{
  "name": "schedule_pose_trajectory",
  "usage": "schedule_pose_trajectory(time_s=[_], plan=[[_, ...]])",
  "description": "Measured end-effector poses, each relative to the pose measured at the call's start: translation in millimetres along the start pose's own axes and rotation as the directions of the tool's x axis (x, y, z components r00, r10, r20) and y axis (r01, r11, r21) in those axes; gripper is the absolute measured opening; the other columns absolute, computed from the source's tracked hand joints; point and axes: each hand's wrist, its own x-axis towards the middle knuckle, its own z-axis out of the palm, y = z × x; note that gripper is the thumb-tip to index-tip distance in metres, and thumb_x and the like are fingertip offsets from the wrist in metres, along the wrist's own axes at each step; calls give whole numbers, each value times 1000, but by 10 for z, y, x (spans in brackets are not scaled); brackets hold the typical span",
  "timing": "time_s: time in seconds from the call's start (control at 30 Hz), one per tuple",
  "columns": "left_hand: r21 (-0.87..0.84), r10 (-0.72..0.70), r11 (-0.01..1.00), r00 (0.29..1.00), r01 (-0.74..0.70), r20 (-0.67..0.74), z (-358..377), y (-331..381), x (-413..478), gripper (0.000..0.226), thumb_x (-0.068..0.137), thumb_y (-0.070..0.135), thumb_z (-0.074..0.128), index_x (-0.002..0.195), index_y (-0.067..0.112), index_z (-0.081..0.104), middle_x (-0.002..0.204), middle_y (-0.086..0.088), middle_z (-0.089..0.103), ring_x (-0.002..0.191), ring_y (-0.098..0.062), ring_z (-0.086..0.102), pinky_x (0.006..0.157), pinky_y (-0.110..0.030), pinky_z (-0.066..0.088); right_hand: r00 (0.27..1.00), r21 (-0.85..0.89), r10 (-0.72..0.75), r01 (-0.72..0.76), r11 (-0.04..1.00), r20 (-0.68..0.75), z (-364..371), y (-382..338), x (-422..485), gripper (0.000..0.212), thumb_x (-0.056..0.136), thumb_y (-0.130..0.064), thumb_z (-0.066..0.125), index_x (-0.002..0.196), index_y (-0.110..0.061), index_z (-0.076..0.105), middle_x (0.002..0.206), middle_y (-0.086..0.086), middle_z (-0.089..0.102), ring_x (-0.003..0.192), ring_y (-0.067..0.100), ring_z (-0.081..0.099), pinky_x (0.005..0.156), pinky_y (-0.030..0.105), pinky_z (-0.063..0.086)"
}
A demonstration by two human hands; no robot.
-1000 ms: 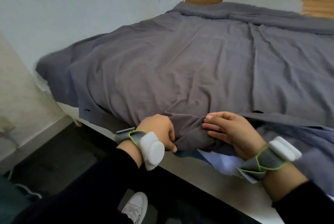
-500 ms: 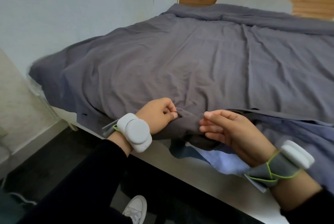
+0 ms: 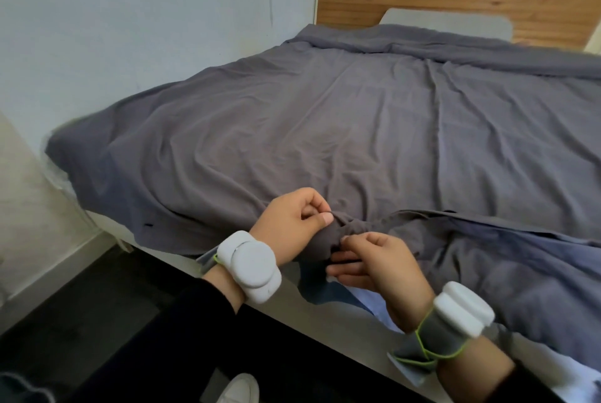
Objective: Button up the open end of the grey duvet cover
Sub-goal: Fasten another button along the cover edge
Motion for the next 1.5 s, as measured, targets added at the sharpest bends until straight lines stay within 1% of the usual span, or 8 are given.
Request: schedule_pose_trajectory(time_s=[0.3,0.6,0.83,0.97,1.1,1.23,1.33,1.5], plan=[[-72,7,997,998,-2,68,-37,-1,-37,18,80,19,68,67,29,61,45,15,59,47,8,48,55,-6,35,998,17,17,-16,1000,-59,24,16,-15,50,82,-48,63,92,0,65,74,17,76,63,27,74,53,27,58],[-218,-84,972,996,85,14,-49,6,-16,9,82,14,67,74,17,64,59,-4,60,40,2,41,46,-10,33,1000,116,-10,13,993,-24,34,61,-28,15,92,-14,53,87,-1,60,82,16,73,66,21,73,66,29,59],[-211,-28,976,997,43,73,-30,10,-33,13,81,13,67,70,19,63,44,11,56,42,4,45,51,-8,35,1000,181,14,-10,983,-19,45,46,-38,25,92,-24,57,97,0,59,83,20,72,66,25,73,66,31,59],[-216,-63,975,998,58,-17,-28,-8,-19,13,82,13,66,71,18,62,55,4,57,44,3,45,51,-9,34,1000,239,18,-14,971,-16,40,35,-46,10,94,-11,51,87,-5,50,82,19,70,66,22,72,60,27,58],[-257,-46,966,981,-4,-188,-55,-13,7,17,81,11,66,70,22,60,65,9,61,59,4,53,64,-7,41,999,233,-53,52,971,-2,54,74,-88,21,90,-2,55,73,-10,45,81,19,62,60,14,72,59,22,57],[-353,-95,935,974,16,-207,-65,-14,21,18,86,17,61,72,25,56,50,14,54,49,4,46,54,-6,37,987,193,-158,153,969,8,37,70,-122,15,85,-2,62,74,-9,54,89,23,64,91,29,71,80,34,59],[-256,-119,964,978,73,-170,-45,-20,23,16,90,25,53,75,28,50,38,14,44,37,0,38,42,-7,31,987,248,-164,159,956,-2,23,61,-113,13,83,2,60,77,-8,54,91,22,58,98,38,65,93,44,53],[-149,-119,984,983,98,-141,-31,-30,17,13,92,26,49,79,28,48,36,15,45,38,1,39,50,-18,31,990,362,-135,112,926,41,48,55,-70,3,88,-12,60,88,-9,59,98,15,74,87,26,72,74,34,59]])
